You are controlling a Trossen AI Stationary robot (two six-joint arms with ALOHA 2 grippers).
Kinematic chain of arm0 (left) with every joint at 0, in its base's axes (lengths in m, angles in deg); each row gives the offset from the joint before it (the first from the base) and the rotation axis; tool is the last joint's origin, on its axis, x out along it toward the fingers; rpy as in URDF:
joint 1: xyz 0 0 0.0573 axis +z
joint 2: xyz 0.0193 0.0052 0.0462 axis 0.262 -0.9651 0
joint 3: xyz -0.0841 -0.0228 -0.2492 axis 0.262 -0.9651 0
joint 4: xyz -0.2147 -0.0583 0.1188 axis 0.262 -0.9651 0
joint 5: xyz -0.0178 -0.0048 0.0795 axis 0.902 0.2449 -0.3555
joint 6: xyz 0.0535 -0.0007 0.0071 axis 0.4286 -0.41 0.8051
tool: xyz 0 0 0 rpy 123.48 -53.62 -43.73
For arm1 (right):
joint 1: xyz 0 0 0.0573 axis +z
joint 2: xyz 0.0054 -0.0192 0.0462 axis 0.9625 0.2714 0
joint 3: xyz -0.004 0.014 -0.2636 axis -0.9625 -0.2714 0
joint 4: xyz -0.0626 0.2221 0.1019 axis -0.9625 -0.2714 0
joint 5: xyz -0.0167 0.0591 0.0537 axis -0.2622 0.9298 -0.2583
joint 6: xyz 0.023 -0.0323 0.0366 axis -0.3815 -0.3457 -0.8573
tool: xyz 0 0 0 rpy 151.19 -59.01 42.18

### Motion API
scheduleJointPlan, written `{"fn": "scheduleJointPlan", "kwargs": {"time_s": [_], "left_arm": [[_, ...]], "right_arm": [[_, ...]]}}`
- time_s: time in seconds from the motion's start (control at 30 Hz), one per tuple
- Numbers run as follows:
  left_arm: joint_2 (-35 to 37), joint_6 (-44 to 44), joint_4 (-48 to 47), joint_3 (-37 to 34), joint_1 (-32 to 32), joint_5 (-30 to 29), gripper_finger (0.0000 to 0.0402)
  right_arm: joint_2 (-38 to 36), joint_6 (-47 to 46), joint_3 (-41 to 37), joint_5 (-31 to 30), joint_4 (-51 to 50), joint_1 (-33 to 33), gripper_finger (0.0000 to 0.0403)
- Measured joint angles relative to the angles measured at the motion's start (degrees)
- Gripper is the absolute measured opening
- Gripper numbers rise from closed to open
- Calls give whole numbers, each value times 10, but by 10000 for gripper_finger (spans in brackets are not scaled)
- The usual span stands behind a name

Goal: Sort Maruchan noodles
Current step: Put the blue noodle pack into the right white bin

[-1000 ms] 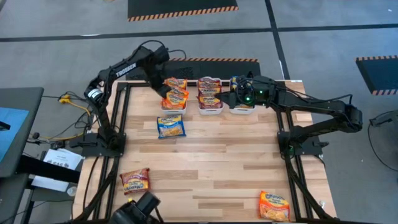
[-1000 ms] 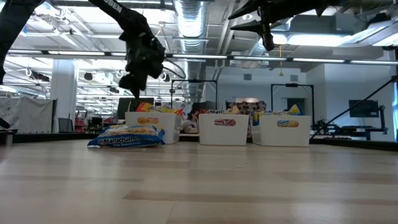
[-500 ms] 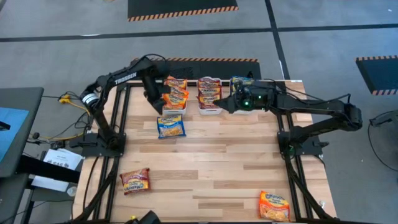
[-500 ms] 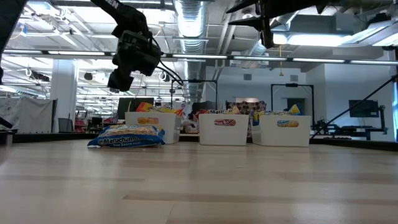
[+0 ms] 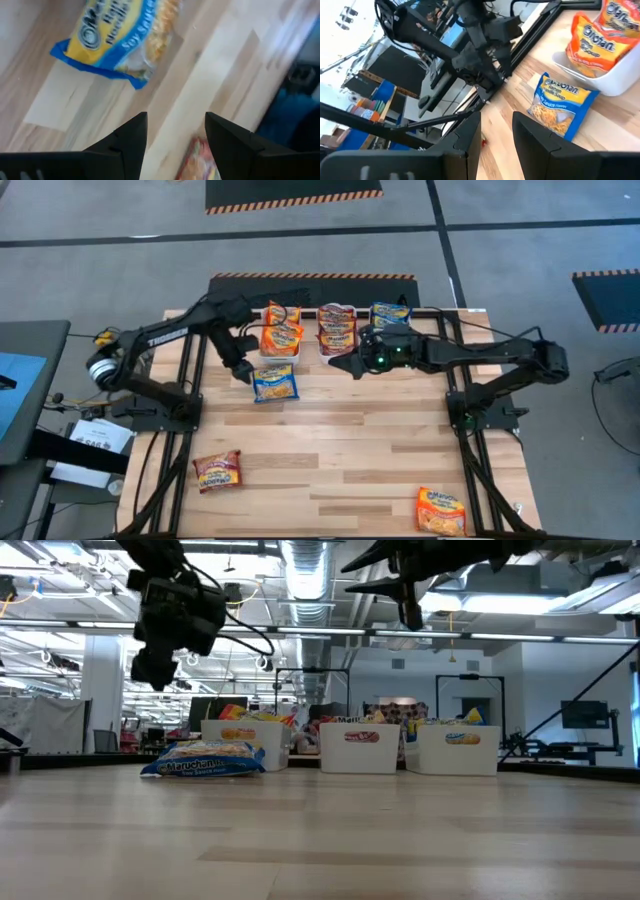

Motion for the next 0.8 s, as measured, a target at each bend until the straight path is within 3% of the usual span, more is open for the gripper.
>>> {"fn": "scheduleJointPlan", "kwargs": {"time_s": [0.23, 0.4, 0.5, 0.7, 0.8], "left_arm": [[41, -188, 144, -102, 0, -4, 184], [42, -243, 195, -143, 0, -7, 184], [42, -236, 199, -156, 0, -13, 184], [42, -172, 219, -170, 5, -95, 184], [42, -160, 246, -172, 12, -101, 184]], "right_arm": [[25, 28, 0, 19, 34, 0, 137], [24, 58, 0, 55, 31, -1, 137], [24, 65, 0, 73, 30, -1, 137], [24, 66, 0, 79, 27, -1, 137], [24, 66, 0, 91, 27, -2, 137]]}}
